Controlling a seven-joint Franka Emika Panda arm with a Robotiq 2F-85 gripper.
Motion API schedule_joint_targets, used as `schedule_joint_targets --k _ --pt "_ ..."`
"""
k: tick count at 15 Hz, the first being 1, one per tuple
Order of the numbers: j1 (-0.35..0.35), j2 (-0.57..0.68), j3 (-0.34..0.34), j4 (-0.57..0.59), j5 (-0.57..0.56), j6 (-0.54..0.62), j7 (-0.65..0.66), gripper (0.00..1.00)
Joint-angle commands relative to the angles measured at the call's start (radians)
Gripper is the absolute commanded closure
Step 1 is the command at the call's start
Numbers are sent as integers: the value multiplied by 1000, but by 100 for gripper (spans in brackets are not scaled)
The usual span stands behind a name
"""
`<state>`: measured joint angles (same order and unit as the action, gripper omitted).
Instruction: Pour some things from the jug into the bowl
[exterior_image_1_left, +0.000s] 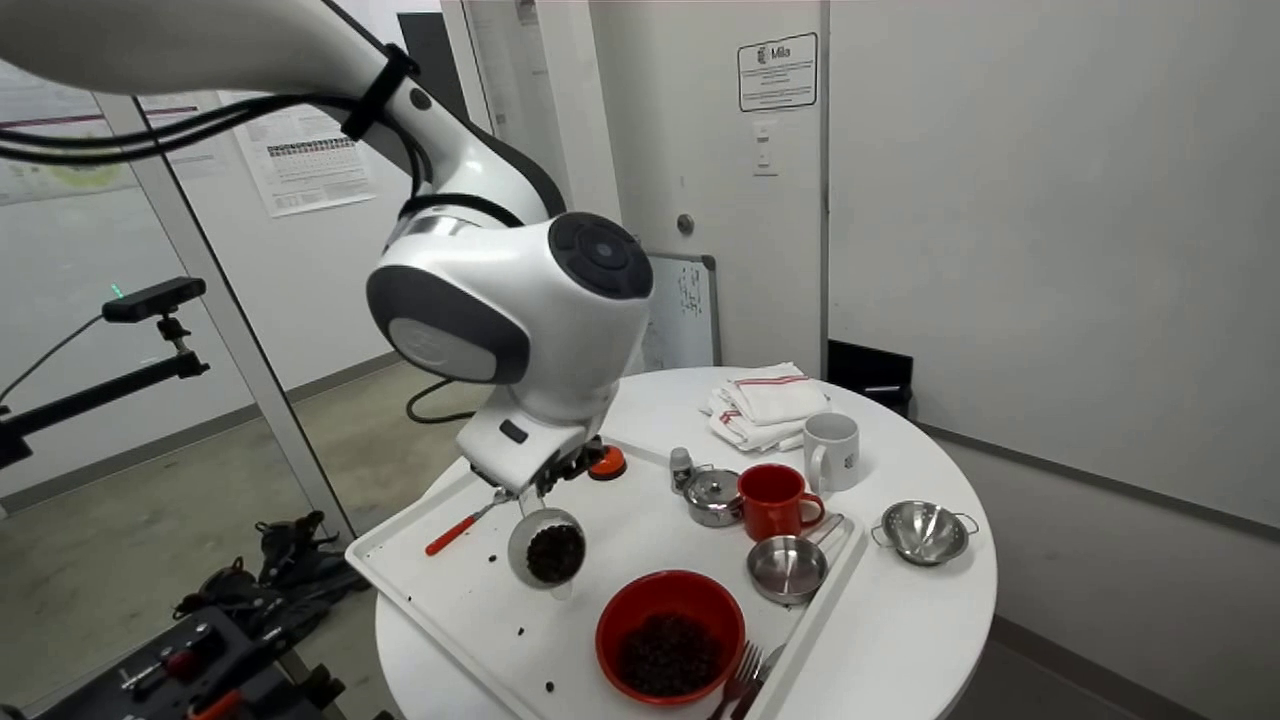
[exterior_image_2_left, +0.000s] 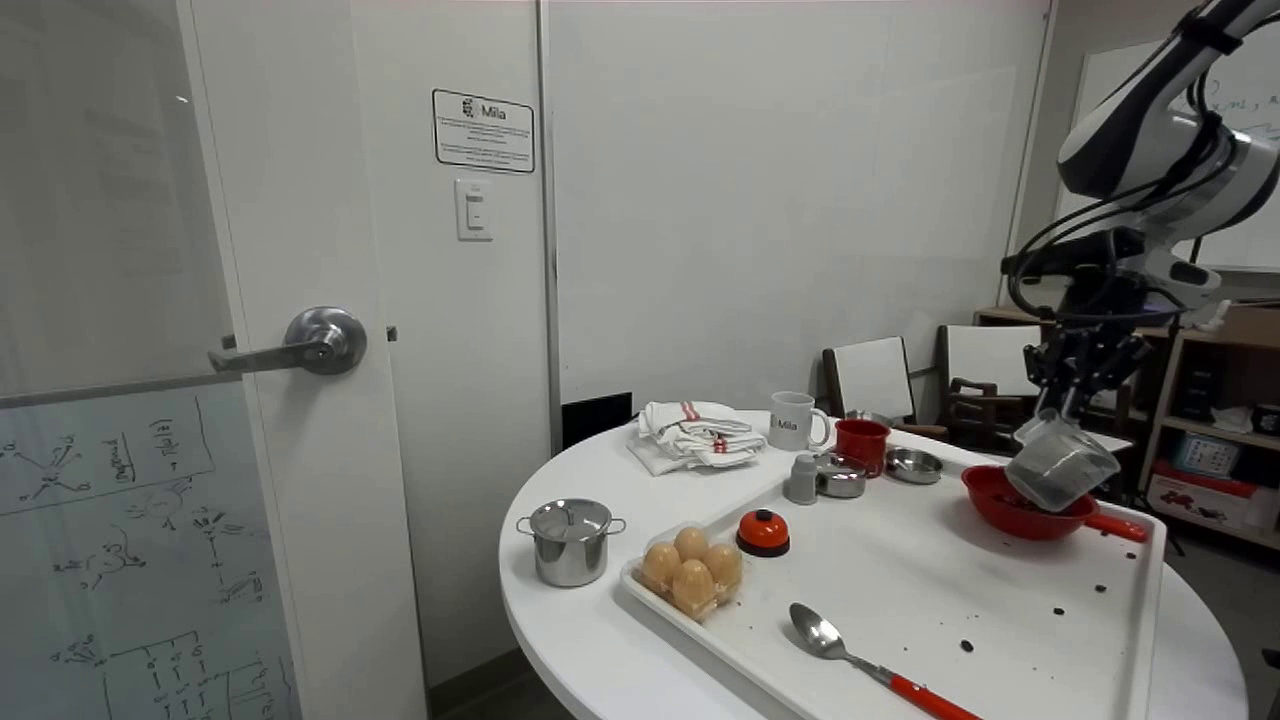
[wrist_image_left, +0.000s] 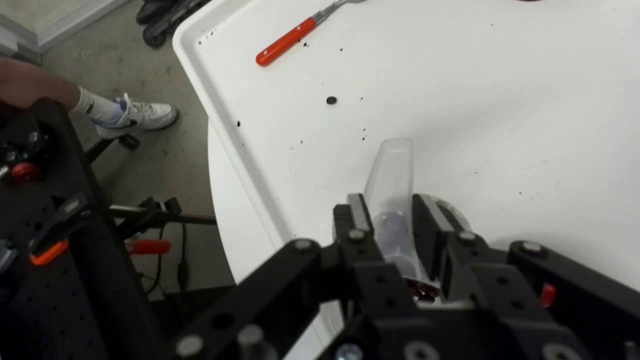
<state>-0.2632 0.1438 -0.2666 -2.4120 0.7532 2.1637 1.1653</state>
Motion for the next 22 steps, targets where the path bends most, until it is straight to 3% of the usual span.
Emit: schedule_joint_targets --k 1,6,7,8,11,12,16,22 --pt "70 -38 29 32 -166 9 114 93" --pt "107 -84 65 112 -318 -38 193 93" --pt "95 -52 67 87 -260 -5 151 93" --pt "97 -58 71 96 -266 -8 158 73" --pt "95 -52 70 89 -266 -8 157 73" --pt "94 -49 70 88 -266 -8 157 93" --pt "97 21 88 208 -243 -157 160 93" --pt "19 74 45 340 -124 -376 101 93"
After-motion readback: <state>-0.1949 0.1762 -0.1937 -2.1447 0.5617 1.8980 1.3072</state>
